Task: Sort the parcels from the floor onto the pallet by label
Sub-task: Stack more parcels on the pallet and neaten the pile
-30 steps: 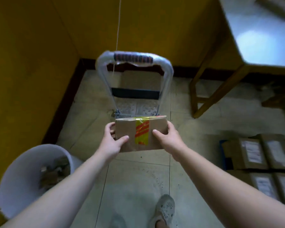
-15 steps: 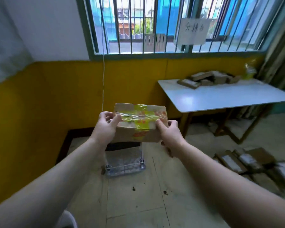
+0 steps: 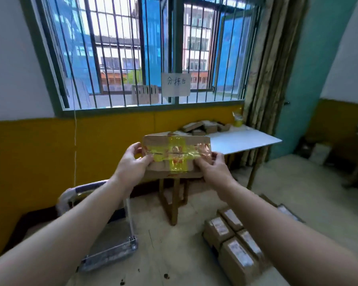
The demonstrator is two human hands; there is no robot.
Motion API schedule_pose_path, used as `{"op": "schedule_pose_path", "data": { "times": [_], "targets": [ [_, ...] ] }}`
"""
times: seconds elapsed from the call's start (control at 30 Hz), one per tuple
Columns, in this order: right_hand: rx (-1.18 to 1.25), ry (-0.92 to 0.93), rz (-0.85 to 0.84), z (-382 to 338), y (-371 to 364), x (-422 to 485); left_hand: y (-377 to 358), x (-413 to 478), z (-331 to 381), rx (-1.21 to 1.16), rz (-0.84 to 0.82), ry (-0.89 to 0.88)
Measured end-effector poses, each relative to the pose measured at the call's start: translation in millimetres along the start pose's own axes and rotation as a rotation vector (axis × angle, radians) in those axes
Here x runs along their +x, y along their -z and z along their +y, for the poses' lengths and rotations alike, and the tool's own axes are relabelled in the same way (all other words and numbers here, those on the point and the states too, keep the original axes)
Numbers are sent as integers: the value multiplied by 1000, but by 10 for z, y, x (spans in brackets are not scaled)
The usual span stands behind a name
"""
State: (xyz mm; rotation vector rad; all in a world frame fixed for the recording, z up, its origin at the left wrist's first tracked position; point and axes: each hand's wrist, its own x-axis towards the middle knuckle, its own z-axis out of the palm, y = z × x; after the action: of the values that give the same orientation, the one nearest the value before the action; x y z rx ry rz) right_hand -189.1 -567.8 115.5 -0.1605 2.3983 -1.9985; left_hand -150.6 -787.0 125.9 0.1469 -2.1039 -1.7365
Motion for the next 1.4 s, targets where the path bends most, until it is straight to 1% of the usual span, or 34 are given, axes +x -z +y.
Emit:
{"op": "schedule_pose_path", "data": {
  "times": [0.1,0.23,0.43,0.57,0.73,0.9,1.0,1.1,1.2,1.3,1.4],
  "targets": [
    [-17,6,30,90,684,-27,-675,-99,161,-62,-54,-29],
    [-45,28,107,172,1509,-28,-1460,-164,306,-114,-119,-14],
    [-33,0,160,283,2311,94,-2265,-133,415,-131,-193,-2],
    [12,-15,192,461,2592,353,-2639,50,376,-152,-252,46],
    [-15,-25,227,636,2844,807,-3102,483,222,-141,-278,78],
    [-54,-57,221,734,3132,1434,-3645,1133,97,-299,-336,164],
    [-97,-57,229,773,3338,1791,-3992,1547,78,-325,-317,236],
    [-91,-81,238,824,3559,2066,-4327,1869,81,-351,-353,279],
    [-4,-147,251,886,3741,2295,-4595,2043,35,-364,-400,332],
    [6,-193,273,996,3898,2576,-4812,2106,-52,-381,-429,356],
    [28,-219,244,1184,4059,2865,-4984,2070,-177,-391,-444,417]
  ]
}}
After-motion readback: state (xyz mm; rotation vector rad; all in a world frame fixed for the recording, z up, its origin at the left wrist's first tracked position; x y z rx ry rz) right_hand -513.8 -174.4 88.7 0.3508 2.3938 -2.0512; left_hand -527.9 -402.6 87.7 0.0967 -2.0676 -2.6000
